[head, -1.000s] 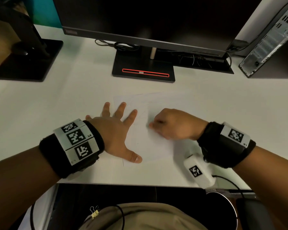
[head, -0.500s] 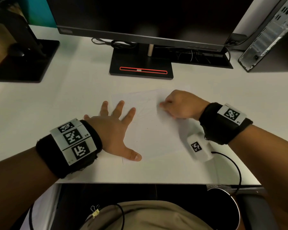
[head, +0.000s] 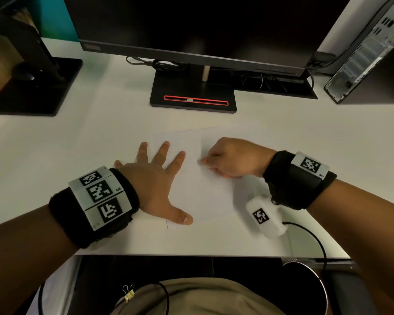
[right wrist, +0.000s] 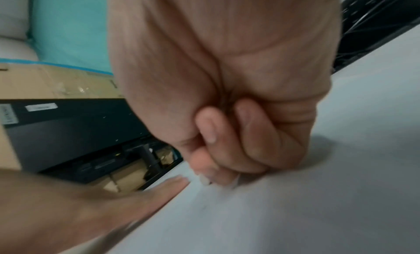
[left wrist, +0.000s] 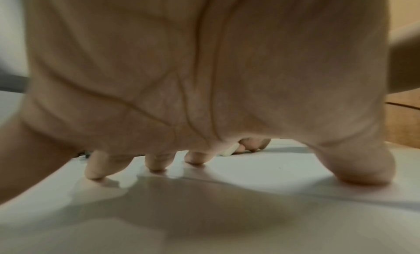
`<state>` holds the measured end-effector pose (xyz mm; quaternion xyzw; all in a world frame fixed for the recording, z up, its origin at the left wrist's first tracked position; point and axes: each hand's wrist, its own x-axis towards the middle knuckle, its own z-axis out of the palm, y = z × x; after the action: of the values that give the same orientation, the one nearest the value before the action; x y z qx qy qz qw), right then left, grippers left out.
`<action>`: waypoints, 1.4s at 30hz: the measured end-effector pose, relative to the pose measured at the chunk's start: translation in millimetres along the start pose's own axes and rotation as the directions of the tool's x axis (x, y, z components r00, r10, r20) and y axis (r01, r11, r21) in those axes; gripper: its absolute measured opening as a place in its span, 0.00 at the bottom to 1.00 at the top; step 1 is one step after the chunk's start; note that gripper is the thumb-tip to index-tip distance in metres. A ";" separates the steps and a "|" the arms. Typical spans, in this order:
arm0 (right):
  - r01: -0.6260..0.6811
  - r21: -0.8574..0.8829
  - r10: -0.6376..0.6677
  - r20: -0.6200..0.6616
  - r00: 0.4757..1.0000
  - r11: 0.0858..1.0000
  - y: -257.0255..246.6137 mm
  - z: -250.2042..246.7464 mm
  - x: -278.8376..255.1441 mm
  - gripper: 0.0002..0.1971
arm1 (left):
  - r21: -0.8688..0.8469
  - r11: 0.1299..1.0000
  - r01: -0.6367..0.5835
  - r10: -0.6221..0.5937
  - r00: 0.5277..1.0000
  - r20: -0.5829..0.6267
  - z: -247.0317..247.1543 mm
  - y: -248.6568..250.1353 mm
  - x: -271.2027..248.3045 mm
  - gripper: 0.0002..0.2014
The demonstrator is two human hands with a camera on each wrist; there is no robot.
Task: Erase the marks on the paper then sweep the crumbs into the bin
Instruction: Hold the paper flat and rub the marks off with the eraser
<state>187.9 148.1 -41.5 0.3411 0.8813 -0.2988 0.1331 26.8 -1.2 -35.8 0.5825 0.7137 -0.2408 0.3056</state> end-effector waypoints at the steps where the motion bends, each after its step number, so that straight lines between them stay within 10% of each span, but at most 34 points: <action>1: -0.032 0.011 0.033 -0.041 0.999 0.999 2.8 -5.1 3.8 0.27 | -0.001 1.000 0.000 0.000 1.000 0.001 -0.3 0.1 -0.7 0.71; 4: -0.104 0.004 0.103 -0.184 0.978 0.995 10.6 -17.9 9.9 0.25 | -0.006 1.000 -0.001 0.001 1.000 -0.002 0.0 0.6 -2.4 0.71; 9: -0.002 -0.055 0.000 -0.029 1.000 0.998 -1.7 -2.0 2.9 0.26 | -0.003 1.000 -0.001 0.001 1.000 -0.010 0.6 0.5 -1.6 0.71; 14: -0.087 -0.040 0.078 -0.187 0.979 0.995 7.9 -16.4 8.3 0.25 | -0.015 1.000 0.003 -0.003 1.000 -0.011 1.2 0.8 -1.8 0.71; 19: -0.011 -0.045 0.009 -0.028 1.000 0.999 0.0 -3.6 3.5 0.25 | -0.007 1.000 0.002 -0.002 1.000 -0.018 1.1 0.7 -0.1 0.71; 23: -0.121 -0.007 0.118 -0.188 0.975 0.993 11.6 -19.3 6.4 0.24 | -0.018 1.000 0.000 0.000 1.000 -0.013 0.8 0.6 -1.8 0.71; 42: -0.150 0.069 0.160 -0.179 0.971 0.986 12.6 -16.6 -1.4 0.25 | -0.015 1.000 0.006 -0.006 1.000 -0.012 0.3 2.1 -1.5 0.71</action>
<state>196.9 165.0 -33.4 0.4385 0.8519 -0.2789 0.0647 29.0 -2.1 -34.9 0.5793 0.7190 -0.2330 0.3051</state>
